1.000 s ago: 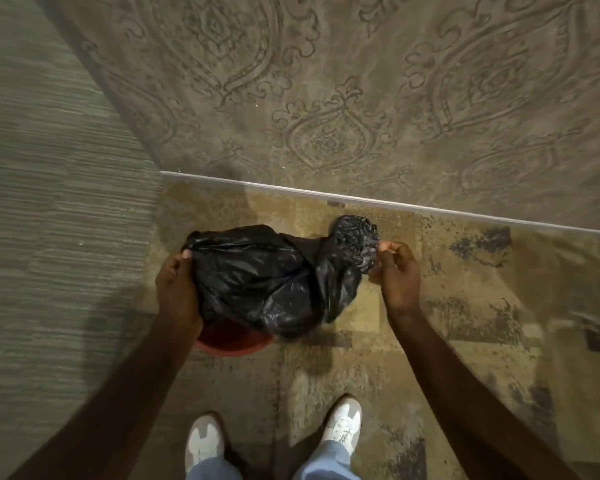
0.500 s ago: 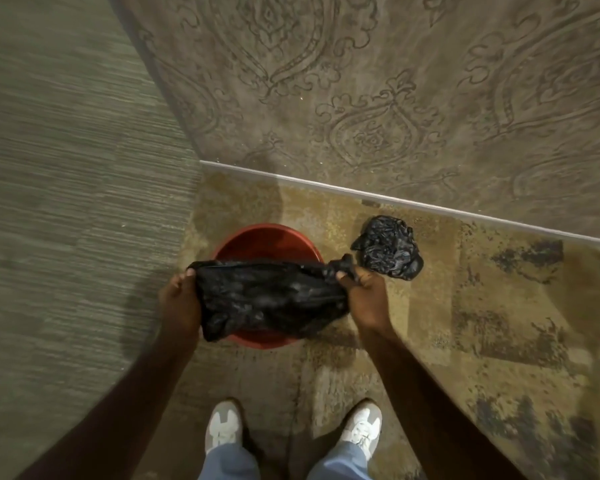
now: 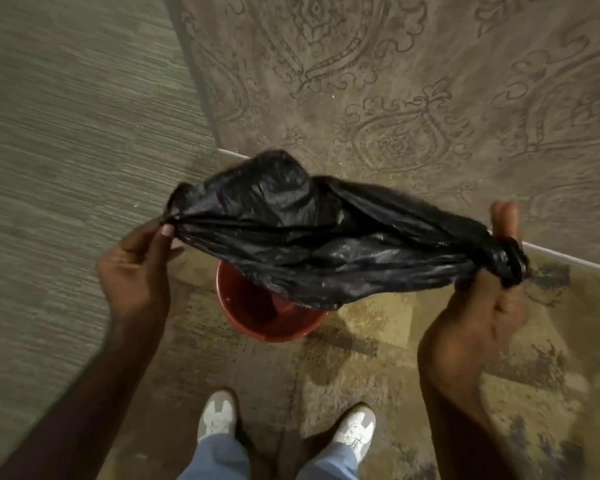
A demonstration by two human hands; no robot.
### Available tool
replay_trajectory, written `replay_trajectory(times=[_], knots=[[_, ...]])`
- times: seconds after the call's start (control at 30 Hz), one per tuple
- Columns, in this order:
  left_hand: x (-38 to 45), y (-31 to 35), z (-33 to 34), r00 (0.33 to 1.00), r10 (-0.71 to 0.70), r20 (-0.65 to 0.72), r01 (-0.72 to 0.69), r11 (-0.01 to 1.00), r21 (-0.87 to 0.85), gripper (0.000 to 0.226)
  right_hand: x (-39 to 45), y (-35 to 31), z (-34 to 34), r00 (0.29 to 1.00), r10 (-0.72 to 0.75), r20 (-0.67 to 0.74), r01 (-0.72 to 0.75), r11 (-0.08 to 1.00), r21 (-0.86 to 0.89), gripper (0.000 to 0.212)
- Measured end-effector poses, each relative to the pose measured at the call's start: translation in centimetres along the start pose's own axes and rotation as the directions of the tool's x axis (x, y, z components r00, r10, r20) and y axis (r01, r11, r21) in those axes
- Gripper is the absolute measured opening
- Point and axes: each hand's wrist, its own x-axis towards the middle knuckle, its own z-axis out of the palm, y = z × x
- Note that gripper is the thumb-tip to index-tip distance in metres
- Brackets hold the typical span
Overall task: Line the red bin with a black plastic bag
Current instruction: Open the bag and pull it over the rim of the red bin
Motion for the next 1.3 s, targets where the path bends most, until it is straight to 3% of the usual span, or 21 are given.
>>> replay_trajectory(times=[0.07,0.1,0.13,0.17,0.2,0.23,0.27,0.3,0.33,0.37,0.43,0.5,0.6,0.67,0.73,0.8,0.87,0.97,1.13,1.2,1.3], knots=[[0.0,-1.2,-0.6,1.000,-0.021,0.006,0.020,0.995,0.102,0.017,-1.6,1.4,0.7,0.990,-0.090,0.113,0.113,0.968,-0.223,0.046],[-0.2,-2.6,-1.2,0.995,-0.101,0.017,0.091,0.952,0.292,0.014,-2.5,2.8,0.8,0.978,-0.010,0.208,0.092,0.916,-0.390,0.043],[-0.6,-4.3,-1.9,0.968,-0.250,0.036,0.195,0.829,0.524,0.014,-3.3,4.5,0.9,0.925,0.193,0.328,0.045,0.801,-0.596,0.039],[-1.2,-5.8,-2.7,0.896,-0.442,0.042,0.287,0.648,0.705,0.014,-4.0,6.5,0.8,0.768,0.502,0.397,0.046,0.575,-0.817,0.035],[-1.9,-7.1,-3.3,0.774,-0.633,0.004,0.375,0.464,0.802,0.014,-4.9,8.4,0.3,0.532,0.776,0.338,0.102,0.338,-0.936,0.036],[-2.3,-7.9,-3.9,0.642,-0.765,-0.052,0.470,0.339,0.815,0.015,-5.4,9.9,-0.3,0.334,0.911,0.242,0.177,0.192,-0.965,0.039],[-2.6,-8.3,-4.4,0.542,-0.836,-0.090,0.594,0.305,0.745,0.017,-5.6,10.6,-0.6,0.260,0.943,0.205,0.214,0.151,-0.965,0.041],[-2.7,-8.4,-4.6,0.483,-0.869,-0.107,0.705,0.314,0.636,0.019,-5.6,11.1,-0.9,0.304,0.930,0.205,0.175,0.157,-0.972,0.038],[-2.7,-8.3,-4.7,0.463,-0.881,-0.100,0.778,0.349,0.523,0.020,-5.6,11.3,-1.3,0.410,0.886,0.216,0.073,0.204,-0.976,0.033],[-2.9,-8.0,-4.7,0.463,-0.884,-0.071,0.810,0.389,0.438,0.020,-5.8,11.3,-1.8,0.510,0.830,0.225,-0.045,0.287,-0.957,0.028],[-3.5,-7.3,-4.5,0.483,-0.875,-0.033,0.834,0.448,0.321,0.018,-6.4,10.4,-2.3,0.607,0.771,0.192,-0.359,0.482,-0.799,0.024],[-4.2,-6.5,-4.4,0.474,-0.880,0.006,0.862,0.466,0.199,0.021,-6.7,8.9,-2.5,0.609,0.784,0.126,-0.606,0.561,-0.564,0.020],[-5.3,-5.1,-4.4,0.494,-0.868,0.048,0.858,0.496,0.134,0.024,-6.7,7.1,-2.4,0.564,0.820,0.094,-0.742,0.554,-0.377,0.023],[-5.8,-4.2,-4.4,0.574,-0.819,0.011,0.817,0.573,0.055,0.023,-6.6,6.2,-2.2,0.530,0.841,0.109,-0.802,0.539,-0.258,0.025],[-6.1,-3.4,-4.6,0.730,-0.677,-0.094,0.679,0.734,-0.009,0.017,-6.2,5.3,-1.9,0.517,0.849,0.107,-0.839,0.528,-0.134,0.023],[-6.0,-2.5,-5.2,0.901,-0.404,-0.157,0.419,0.904,0.082,0.011,-5.5,4.5,-1.6,0.499,0.860,0.105,-0.863,0.504,-0.026,0.027],[-5.8,-1.5,-5.9,0.985,-0.115,-0.125,0.139,0.968,0.209,0.010,-4.8,3.8,-1.2,0.489,0.864,0.122,-0.872,0.489,0.034,0.029],[-4.7,-0.5,-6.2,0.994,0.098,-0.044,-0.069,0.896,0.439,0.011,-3.9,3.0,-0.5,0.465,0.874,0.139,-0.885,0.461,0.061,0.030],[-3.5,0.5,-4.6,0.979,0.160,0.123,-0.197,0.626,0.755,0.031,-3.7,2.4,0.9,0.517,0.846,0.130,-0.852,0.524,-0.020,0.029],[-3.1,0.5,-4.1,0.937,0.256,0.237,-0.339,0.511,0.790,0.024,-3.8,2.6,1.5,0.575,0.817,0.047,-0.809,0.576,-0.118,0.024],[-2.0,1.2,-3.3,0.866,0.273,0.419,-0.499,0.523,0.691,0.017,-3.1,3.5,1.6,0.610,0.791,-0.048,-0.777,0.585,-0.234,0.015]])
